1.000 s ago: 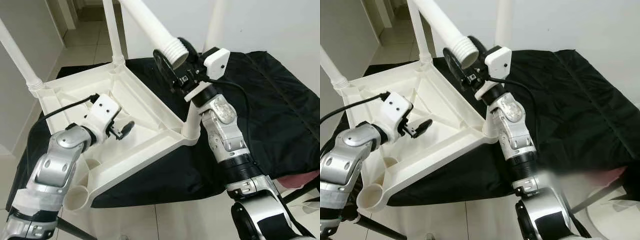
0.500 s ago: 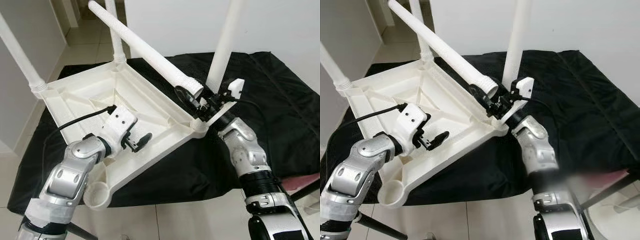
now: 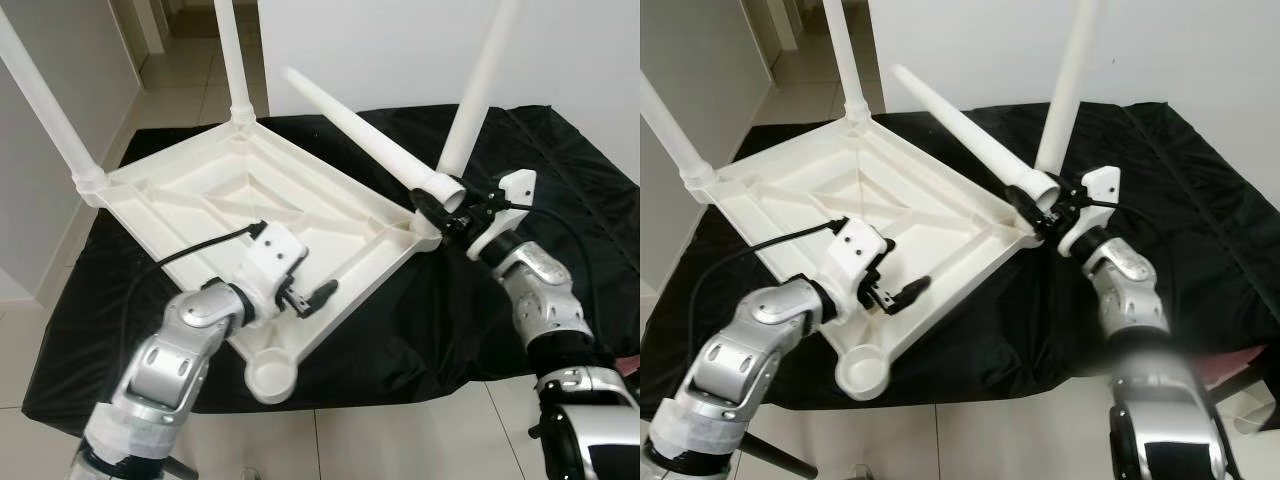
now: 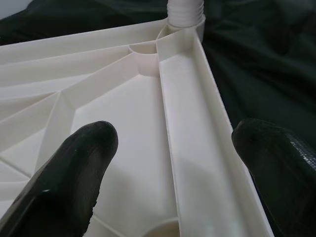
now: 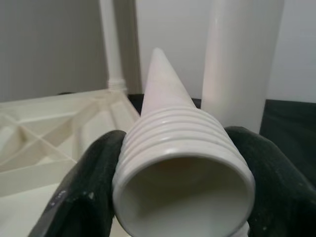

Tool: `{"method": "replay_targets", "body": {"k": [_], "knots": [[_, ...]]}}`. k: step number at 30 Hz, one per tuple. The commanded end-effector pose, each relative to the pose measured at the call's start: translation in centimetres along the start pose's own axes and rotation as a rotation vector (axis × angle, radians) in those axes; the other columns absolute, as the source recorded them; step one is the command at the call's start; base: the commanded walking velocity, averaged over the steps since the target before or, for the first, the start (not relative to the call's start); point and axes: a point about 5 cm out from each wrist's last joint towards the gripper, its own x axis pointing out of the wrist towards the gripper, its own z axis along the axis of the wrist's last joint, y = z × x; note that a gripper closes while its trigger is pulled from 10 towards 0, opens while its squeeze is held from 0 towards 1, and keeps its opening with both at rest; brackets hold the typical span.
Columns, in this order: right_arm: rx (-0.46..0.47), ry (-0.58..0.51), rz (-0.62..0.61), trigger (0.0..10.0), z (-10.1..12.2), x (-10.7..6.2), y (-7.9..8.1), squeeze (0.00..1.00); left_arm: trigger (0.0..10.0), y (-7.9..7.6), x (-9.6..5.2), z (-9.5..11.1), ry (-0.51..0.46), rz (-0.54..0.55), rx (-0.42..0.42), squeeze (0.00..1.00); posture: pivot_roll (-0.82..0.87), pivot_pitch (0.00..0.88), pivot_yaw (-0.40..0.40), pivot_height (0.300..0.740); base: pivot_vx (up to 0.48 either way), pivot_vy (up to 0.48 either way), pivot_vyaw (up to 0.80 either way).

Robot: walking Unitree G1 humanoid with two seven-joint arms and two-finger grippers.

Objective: Building children table

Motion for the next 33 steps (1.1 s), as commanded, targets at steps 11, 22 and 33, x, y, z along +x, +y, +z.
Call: {"method": "replay_targets", "body": {"k": [11,22,33], "knots": [[-0.078,-0.238,0.036,10.0,1.4,1.8,7.0,0.0,10.0,4.3,1.7,2.5,-0.06,0.232,-0.297,0.0,0.03,0.053,0.032,0.74,0.0,0.0,0.0],[-0.264,-0.313,0.039,10.0,1.7,1.1,9.9,0.0,10.0,8.0,2.2,3.1,-0.101,0.271,-0.587,0.0,0.01,0.035,0.032,0.74,0.0,0.0,0.0],[-0.215,-0.247,0.068,10.0,-0.9,-0.3,13.5,0.0,10.0,12.0,1.8,4.2,-0.212,0.203,-0.971,1.0,0.0,0.016,0.036,0.74,0.0,0.0,0.0]]}}
